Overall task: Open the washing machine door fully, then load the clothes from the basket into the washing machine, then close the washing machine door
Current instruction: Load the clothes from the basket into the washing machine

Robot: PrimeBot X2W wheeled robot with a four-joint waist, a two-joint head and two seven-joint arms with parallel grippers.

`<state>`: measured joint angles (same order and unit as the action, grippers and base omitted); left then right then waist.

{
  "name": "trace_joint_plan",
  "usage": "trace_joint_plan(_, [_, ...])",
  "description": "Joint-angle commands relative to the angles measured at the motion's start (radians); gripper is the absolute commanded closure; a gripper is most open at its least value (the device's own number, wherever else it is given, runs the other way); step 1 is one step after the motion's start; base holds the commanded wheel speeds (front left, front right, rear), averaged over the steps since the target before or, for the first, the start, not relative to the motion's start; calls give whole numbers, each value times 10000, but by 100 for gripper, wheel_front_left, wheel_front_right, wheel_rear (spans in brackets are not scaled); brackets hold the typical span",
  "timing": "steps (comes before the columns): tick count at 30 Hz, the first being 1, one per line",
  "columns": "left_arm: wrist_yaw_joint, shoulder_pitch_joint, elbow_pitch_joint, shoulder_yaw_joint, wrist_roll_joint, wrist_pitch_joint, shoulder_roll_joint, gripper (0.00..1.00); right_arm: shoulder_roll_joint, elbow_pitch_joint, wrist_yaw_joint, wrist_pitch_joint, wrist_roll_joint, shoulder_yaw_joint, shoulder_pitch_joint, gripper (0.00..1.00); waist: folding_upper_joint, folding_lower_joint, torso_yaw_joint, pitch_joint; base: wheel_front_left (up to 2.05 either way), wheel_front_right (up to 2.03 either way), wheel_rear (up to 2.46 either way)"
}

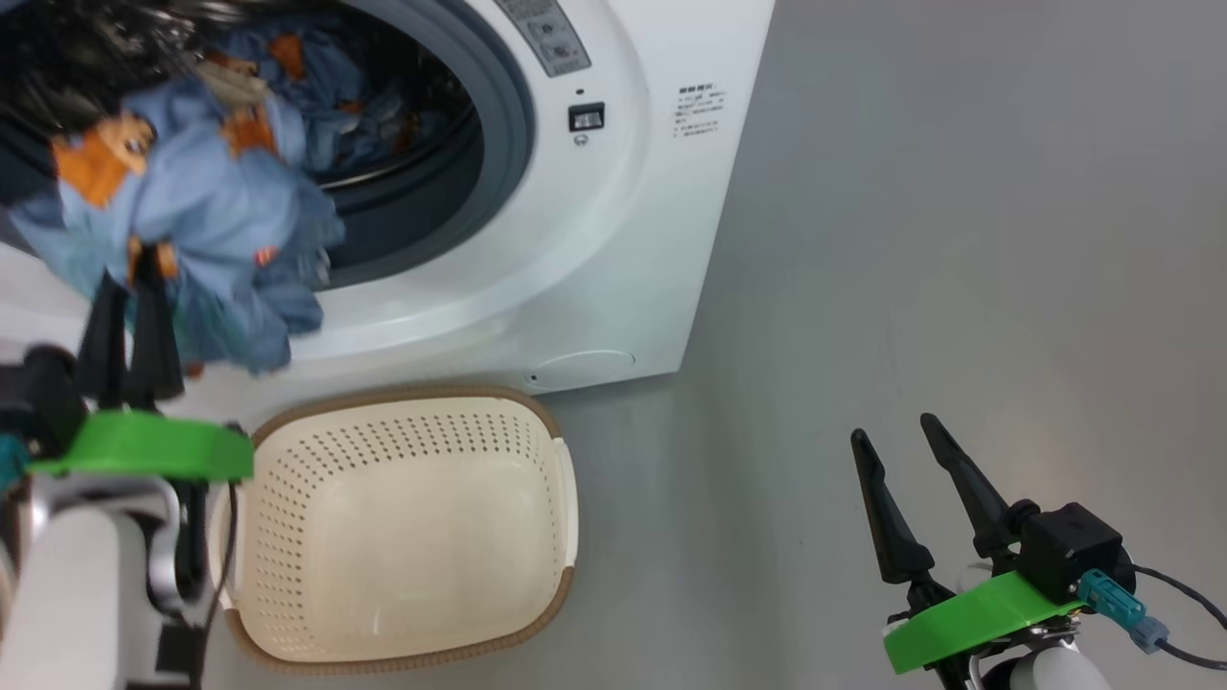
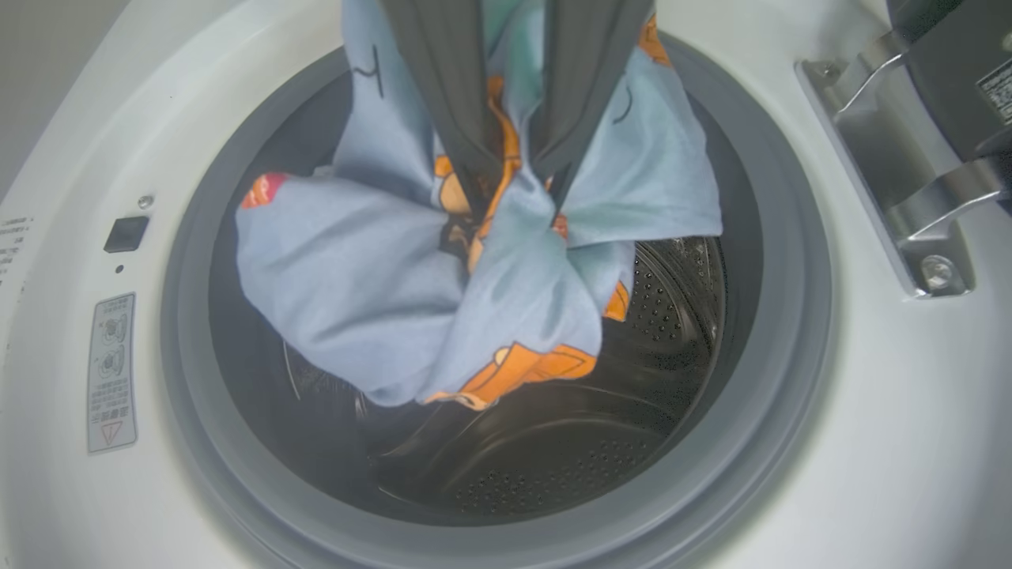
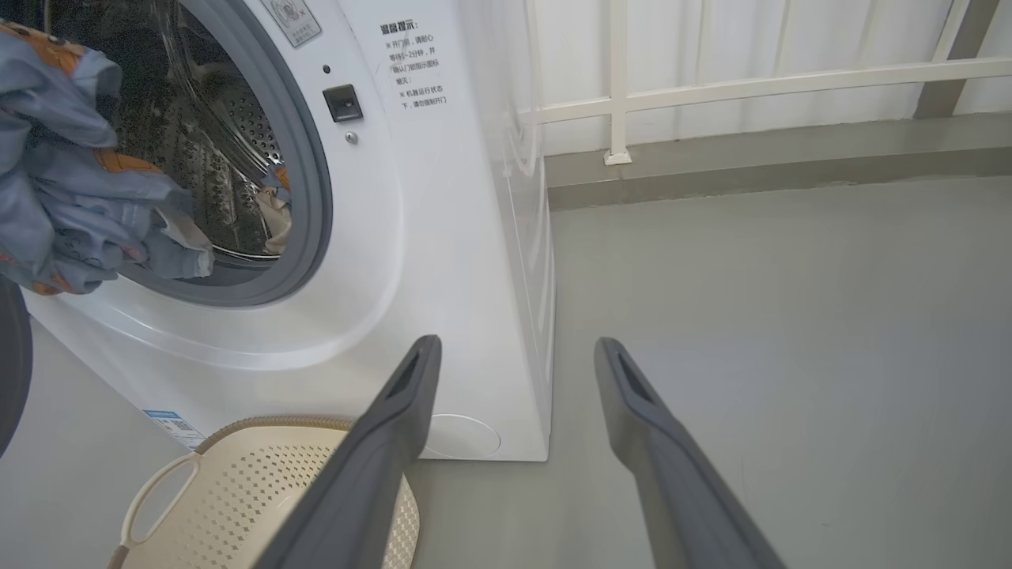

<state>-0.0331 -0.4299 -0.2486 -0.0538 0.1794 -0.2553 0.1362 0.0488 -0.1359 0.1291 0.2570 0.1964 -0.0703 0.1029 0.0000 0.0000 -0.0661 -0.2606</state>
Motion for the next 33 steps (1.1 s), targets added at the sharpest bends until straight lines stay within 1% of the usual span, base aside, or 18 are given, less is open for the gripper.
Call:
trace_joint_plan(1, [-110, -549, 123, -331, -200, -65, 416, 100, 14, 277, 16, 48, 175, -273, 226, 0, 0, 0, -137, -216, 0, 0, 0])
trace_joint_plan(10, [-346, -1999, -789, -348, -379, -65, 653, 100, 14, 391, 16, 48, 313, -371, 507, 0, 0, 0, -459, -942, 0, 0, 0])
trace_joint_plan(16, [-483, -2821, -1537, -266, -495, -65, 824, 100, 14, 484, 16, 48, 367, -386, 639, 0, 0, 0, -607, -1678, 0, 0, 0])
trace_joint_plan(25, [-651, -4499, -3247, 25, -630, 16, 1309, 100, 14, 643, 16, 48, 539, -616, 996, 0, 0, 0, -836, -2819, 0, 0, 0])
trace_joint_plan(33, [-726, -6188, -4612, 331, -712, 180, 1631, 100, 14, 627, 16, 48, 720, -848, 1175, 0, 0, 0, -993, -3411, 0, 0, 0])
